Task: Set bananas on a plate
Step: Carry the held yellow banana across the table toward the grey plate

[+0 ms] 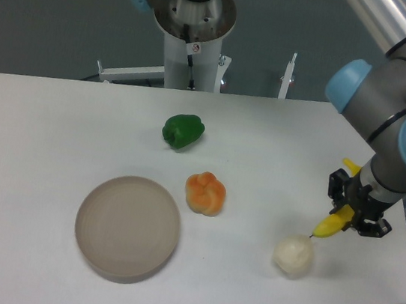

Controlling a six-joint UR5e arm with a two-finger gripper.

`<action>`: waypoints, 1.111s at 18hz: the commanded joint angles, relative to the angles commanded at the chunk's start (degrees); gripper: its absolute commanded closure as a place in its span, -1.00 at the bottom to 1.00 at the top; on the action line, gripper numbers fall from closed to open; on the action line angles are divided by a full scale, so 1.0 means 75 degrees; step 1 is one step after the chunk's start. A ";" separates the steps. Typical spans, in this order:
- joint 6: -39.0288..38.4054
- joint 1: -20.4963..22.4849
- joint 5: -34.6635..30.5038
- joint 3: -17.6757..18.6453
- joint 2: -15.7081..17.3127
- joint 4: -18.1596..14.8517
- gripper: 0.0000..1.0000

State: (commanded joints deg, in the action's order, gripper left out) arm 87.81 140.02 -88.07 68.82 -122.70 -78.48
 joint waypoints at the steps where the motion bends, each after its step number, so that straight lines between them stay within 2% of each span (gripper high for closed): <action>1: -0.0059 -0.0070 -0.0012 0.0012 0.0058 -0.0047 0.77; 4: -0.0118 -0.0293 0.0023 0.0164 0.0375 -0.0129 0.76; 8: -0.0574 -0.0854 0.0035 0.0187 0.0434 -0.0129 0.75; 10: -0.0960 -0.1242 0.0140 0.0375 0.0504 -0.0047 0.75; 13: -0.3007 -0.1769 0.0281 0.0631 0.0480 0.0082 0.76; 16: -0.4952 -0.2635 0.0234 0.0761 0.0283 0.0561 0.76; 18: -0.5506 -0.2929 0.0188 0.0762 0.0083 0.0644 0.75; 20: -0.6268 -0.3128 0.0199 0.0762 -0.0151 0.1029 0.75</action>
State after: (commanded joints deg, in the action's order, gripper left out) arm 40.80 116.55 -86.57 74.53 -123.83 -70.76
